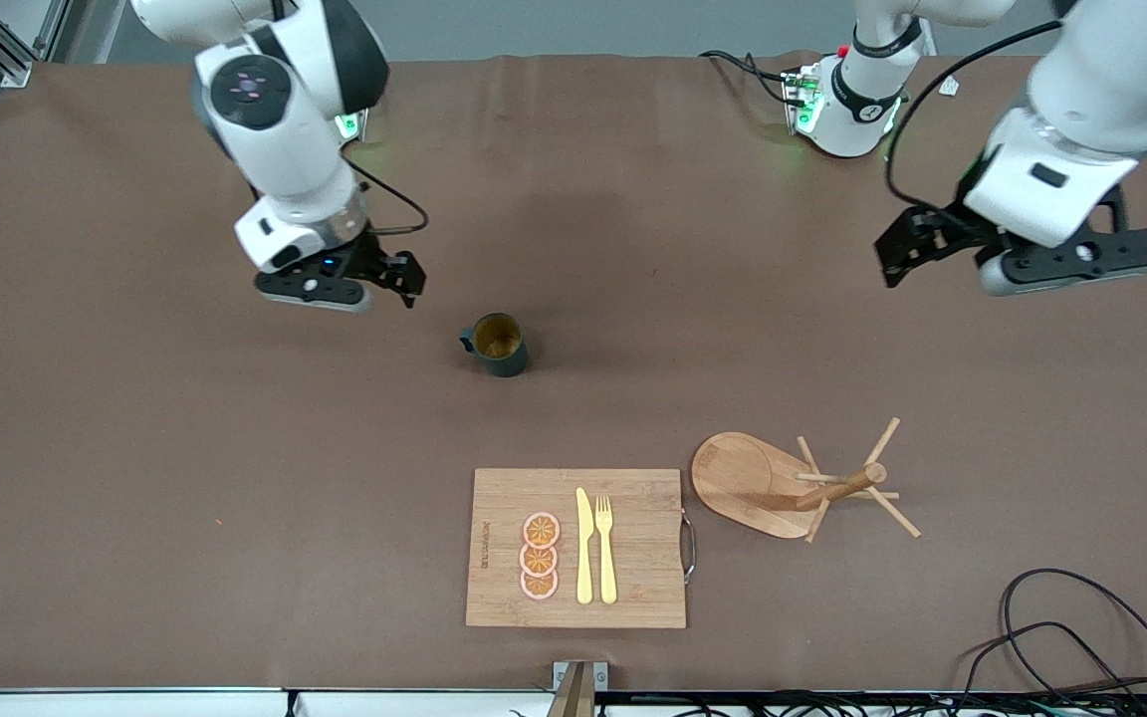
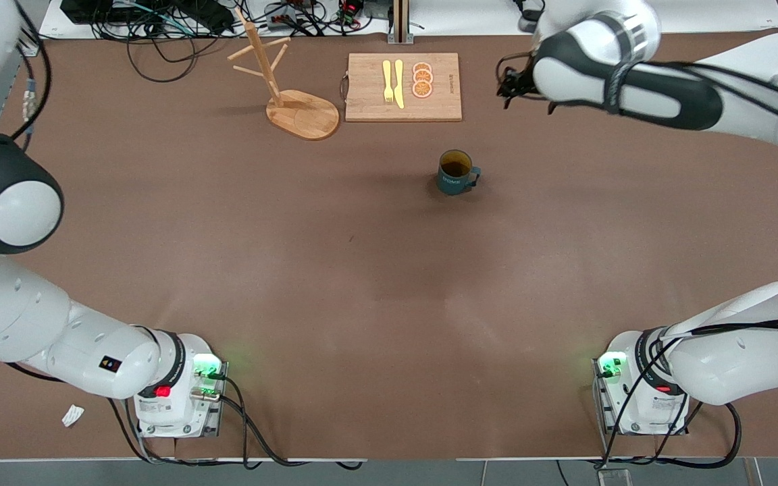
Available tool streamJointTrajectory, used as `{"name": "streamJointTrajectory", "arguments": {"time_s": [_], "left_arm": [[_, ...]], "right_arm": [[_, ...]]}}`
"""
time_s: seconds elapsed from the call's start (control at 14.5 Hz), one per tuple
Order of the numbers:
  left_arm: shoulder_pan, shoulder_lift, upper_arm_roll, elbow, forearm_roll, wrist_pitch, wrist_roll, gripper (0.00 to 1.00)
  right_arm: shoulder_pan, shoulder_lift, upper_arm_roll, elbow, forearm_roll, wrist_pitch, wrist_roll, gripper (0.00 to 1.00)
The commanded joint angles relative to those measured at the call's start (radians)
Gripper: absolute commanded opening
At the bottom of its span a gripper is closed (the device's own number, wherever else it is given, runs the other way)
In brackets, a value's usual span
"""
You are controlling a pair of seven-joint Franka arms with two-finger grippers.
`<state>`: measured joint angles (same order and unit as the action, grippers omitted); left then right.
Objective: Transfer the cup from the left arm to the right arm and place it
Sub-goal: 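Raise the left gripper away while the right gripper reaches the mug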
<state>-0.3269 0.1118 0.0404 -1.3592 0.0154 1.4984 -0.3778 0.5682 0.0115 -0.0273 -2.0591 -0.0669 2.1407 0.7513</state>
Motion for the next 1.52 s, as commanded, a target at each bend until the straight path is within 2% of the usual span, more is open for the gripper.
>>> {"name": "streamJointTrajectory", "arguments": {"time_s": [0.0, 0.21, 0.48, 0.69, 0.97, 1.11, 1.45], "left_arm": [[0.136, -0.127, -0.098, -0.15, -0.014, -0.004, 0.135, 1.0], [0.222, -0.216, -0.165, -0.25, -0.015, -0.004, 0.224, 1.0], [0.246, -0.259, -0.172, -0.288, -0.002, -0.003, 0.273, 1.0], [0.256, -0.251, -0.166, -0.272, -0.002, -0.003, 0.278, 1.0], [0.259, -0.23, -0.159, -0.221, -0.002, -0.004, 0.281, 1.0], [0.259, -0.228, -0.155, -0.212, -0.002, -0.006, 0.286, 1.0], [0.278, -0.228, -0.14, -0.222, -0.009, -0.021, 0.332, 1.0]], "right_arm": [[0.068, 0.068, -0.01, 0.01, -0.059, 0.057, 0.123, 1.0], [0.107, 0.14, -0.01, 0.046, -0.062, 0.096, 0.218, 1.0], [0.17, 0.221, -0.011, 0.114, -0.079, 0.097, 0.327, 1.0], [0.212, 0.297, -0.011, 0.161, -0.125, 0.123, 0.439, 1.0], [0.24, 0.367, -0.013, 0.172, -0.151, 0.192, 0.445, 1.0], [0.245, 0.399, -0.011, 0.201, -0.198, 0.192, 0.445, 1.0], [0.254, 0.429, -0.011, 0.238, -0.238, 0.2, 0.434, 1.0]]}}
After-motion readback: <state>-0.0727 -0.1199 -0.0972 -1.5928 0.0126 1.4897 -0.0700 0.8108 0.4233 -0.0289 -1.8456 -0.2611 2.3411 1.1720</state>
